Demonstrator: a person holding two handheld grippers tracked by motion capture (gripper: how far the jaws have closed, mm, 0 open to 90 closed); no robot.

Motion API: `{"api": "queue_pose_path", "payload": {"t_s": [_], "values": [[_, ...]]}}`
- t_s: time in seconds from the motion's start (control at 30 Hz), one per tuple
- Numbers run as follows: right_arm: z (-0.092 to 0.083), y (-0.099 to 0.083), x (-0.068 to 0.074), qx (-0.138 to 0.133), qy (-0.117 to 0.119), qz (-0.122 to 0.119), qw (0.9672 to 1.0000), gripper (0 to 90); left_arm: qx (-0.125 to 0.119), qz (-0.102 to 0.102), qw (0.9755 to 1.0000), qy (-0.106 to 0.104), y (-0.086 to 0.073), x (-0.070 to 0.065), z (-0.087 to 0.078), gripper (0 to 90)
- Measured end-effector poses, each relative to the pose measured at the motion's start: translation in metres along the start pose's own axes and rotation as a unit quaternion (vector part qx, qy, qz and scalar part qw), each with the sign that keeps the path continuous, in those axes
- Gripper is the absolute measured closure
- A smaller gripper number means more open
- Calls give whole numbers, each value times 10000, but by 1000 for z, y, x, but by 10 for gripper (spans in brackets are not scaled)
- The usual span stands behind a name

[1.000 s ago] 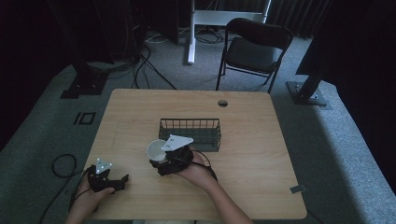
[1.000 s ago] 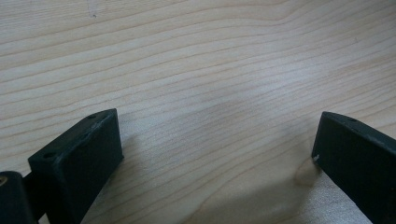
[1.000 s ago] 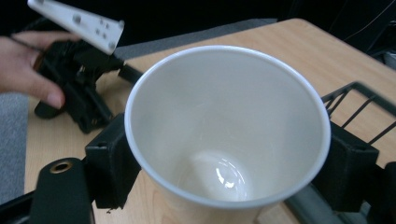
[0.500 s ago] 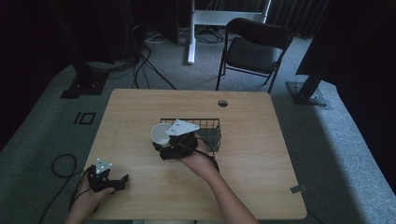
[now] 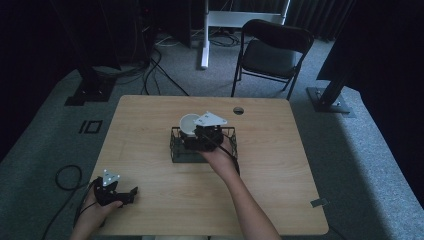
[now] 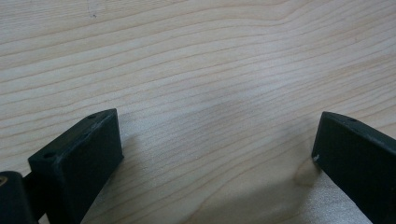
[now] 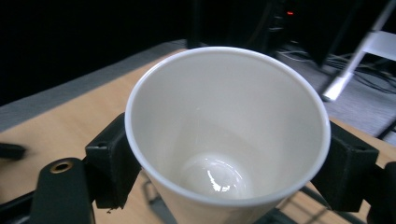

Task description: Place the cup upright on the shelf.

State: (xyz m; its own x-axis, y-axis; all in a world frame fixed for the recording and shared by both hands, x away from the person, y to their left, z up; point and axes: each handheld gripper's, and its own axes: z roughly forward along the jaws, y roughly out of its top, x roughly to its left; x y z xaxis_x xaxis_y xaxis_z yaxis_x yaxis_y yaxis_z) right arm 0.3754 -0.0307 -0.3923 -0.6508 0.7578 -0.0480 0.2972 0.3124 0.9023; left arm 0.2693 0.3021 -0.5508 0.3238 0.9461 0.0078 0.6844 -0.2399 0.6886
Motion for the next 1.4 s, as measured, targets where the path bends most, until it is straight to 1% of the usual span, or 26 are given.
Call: {"api": "queue_pose_path", "payload": {"t_s": [0.17, 0.3, 0.37, 0.4, 0.5, 0.6, 0.67, 0.73, 0.8, 0.93, 1.1, 1.17, 1.23, 1.27, 1.33, 1.4], "values": [[8, -2, -12, 144, -374, 160, 9991, 200, -1, -2, 10000, -2, 0, 0, 0, 19], [15, -8, -16, 267, -535, 333, 9977, 200, 3, 5, 10000, -1, 0, 0, 0, 19], [19, -11, -17, 329, -649, 369, 9967, 200, 2, 4, 10000, 0, 0, 0, 0, 19], [19, -11, -17, 329, -649, 369, 9967, 200, 2, 4, 10000, 0, 0, 0, 0, 19], [25, -18, -22, 421, -828, 545, 9942, 200, 3, 1, 10000, 0, 0, 0, 0, 19], [28, -22, -24, 489, -885, 651, 9927, 200, 3, 1, 10000, 0, 0, 0, 0, 19], [30, -26, -25, 489, -874, 714, 9924, 200, 2, 1, 10000, -1, 0, 0, 0, 19], [33, -30, -26, 532, -906, 753, 9916, 200, 2, 1, 10000, -1, 0, 0, 0, 19], [35, -33, -27, 570, -887, 810, 9911, 200, 2, 1, 10000, -1, 0, 0, 0, 19], [39, -38, -27, 679, -956, 822, 9897, 200, 2, 3, 10000, -1, 0, 0, 0, 19], [41, -42, -27, 716, -994, 867, 9887, 199, 1, 3, 10000, 0, 0, 0, 0, 19], [42, -44, -27, 734, -930, 916, 9887, 199, 1, 1, 10000, 0, 0, 0, 0, 19], [44, -47, -26, 788, -954, 892, 9883, 199, 1, 1, 10000, -1, 0, 0, 0, 19], [44, -48, -26, 745, -957, 873, 9888, 199, 2, 1, 10000, 0, 0, 0, 0, 19], [43, -49, -25, 756, -968, 894, 9884, 199, 2, 3, 10000, 0, 0, 0, 0, 19], [43, -49, -24, 741, -966, 849, 9889, 199, 2, 1, 10000, -1, 0, 0, 0, 19]]}}
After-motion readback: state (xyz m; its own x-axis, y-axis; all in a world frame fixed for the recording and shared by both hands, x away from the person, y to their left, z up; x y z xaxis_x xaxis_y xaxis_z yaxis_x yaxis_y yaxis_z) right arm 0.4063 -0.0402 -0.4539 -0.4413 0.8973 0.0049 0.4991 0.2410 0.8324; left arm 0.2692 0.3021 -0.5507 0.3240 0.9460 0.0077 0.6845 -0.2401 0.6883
